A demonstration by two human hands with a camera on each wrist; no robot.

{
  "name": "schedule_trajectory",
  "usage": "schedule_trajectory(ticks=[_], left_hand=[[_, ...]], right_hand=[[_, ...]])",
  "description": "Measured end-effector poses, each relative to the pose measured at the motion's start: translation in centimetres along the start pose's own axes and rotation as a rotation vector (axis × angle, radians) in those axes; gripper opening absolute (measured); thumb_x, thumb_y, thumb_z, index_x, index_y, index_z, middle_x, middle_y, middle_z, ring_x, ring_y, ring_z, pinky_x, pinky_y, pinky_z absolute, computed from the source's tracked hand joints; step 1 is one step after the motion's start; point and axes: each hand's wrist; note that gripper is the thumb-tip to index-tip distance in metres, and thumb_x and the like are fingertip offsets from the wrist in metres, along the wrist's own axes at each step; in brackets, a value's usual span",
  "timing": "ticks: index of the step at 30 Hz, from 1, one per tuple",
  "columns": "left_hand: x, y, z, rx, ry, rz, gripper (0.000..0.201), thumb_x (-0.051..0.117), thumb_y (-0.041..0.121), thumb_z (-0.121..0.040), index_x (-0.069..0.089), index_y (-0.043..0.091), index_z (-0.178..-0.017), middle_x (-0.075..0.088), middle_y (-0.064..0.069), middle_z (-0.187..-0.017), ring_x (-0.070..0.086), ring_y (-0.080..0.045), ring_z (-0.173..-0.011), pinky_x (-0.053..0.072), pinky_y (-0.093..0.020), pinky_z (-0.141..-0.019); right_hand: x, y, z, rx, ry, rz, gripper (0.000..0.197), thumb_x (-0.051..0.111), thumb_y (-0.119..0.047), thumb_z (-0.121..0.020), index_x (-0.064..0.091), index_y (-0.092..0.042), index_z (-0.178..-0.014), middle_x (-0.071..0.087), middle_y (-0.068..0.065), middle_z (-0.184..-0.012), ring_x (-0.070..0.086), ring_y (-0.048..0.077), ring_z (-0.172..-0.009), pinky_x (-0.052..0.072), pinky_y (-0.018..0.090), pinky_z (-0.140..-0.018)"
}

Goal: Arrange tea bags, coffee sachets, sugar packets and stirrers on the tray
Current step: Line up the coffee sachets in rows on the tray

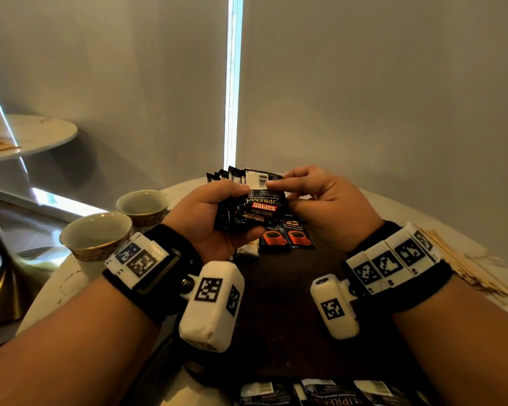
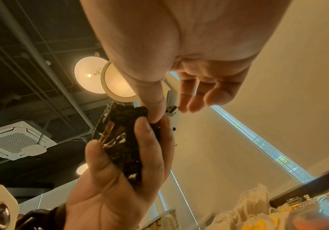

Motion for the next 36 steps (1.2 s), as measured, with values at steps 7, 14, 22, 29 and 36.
schedule_trajectory(ticks=[7,14,22,29,36], left_hand=[[0.0,-0.1,-0.1,0.006,0.029,0.019,0.034,0.052,0.017,-0.089,0.059,-0.001,-0.117,0.068,-0.017,-0.083,0.070,-0.022,-0.060,0.054,-0.024,-0.042],[-0.2,0.0,-0.3,0.020,0.097,0.052,0.027,0.050,0.017,-0.096,0.052,0.001,-0.116,0.064,-0.018,-0.084,0.069,-0.023,-0.055,0.054,-0.024,-0.042],[-0.4,0.3,-0.3,0.048,0.080,0.076,0.023,0.049,0.018,-0.096,0.055,-0.001,-0.107,0.069,-0.016,-0.074,0.069,-0.022,-0.056,0.056,-0.024,-0.045],[-0.4,0.2,-0.2,0.057,0.078,0.082,0.021,0.050,0.018,-0.095,0.054,0.000,-0.106,0.069,-0.017,-0.074,0.069,-0.022,-0.056,0.056,-0.024,-0.044],[-0.4,0.2,-0.2,0.057,0.075,0.084,0.021,0.049,0.018,-0.095,0.054,0.001,-0.107,0.067,-0.017,-0.076,0.068,-0.021,-0.056,0.055,-0.024,-0.044]], right_hand=[[-0.5,0.4,0.0,0.013,0.001,-0.019,0.033,0.068,-0.016,-0.082,0.078,-0.046,-0.090,0.061,-0.004,-0.118,0.061,0.021,-0.115,0.057,0.046,-0.092],[-1.9,1.9,-0.8,0.128,0.474,-0.067,0.022,0.067,-0.011,-0.092,0.072,-0.031,-0.086,0.075,-0.010,-0.084,0.066,0.011,-0.080,0.050,0.027,-0.063],[-3.9,7.5,-0.4,0.724,0.386,-0.035,0.013,0.071,-0.011,-0.089,0.061,-0.017,-0.093,0.068,0.008,-0.080,0.057,0.013,-0.052,0.038,0.024,-0.041],[-3.8,7.7,0.2,0.862,0.214,-0.034,0.014,0.061,0.004,-0.091,0.065,-0.010,-0.089,0.066,0.011,-0.077,0.051,0.010,-0.048,0.038,0.022,-0.038],[-4.1,7.8,0.1,0.891,0.183,-0.013,0.013,0.062,0.003,-0.091,0.067,-0.008,-0.095,0.069,0.013,-0.085,0.054,0.012,-0.054,0.040,0.026,-0.044]])
Point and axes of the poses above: each hand's wrist, its own z-axis away from the middle knuckle, its own x-axis out of the palm, y = z × x
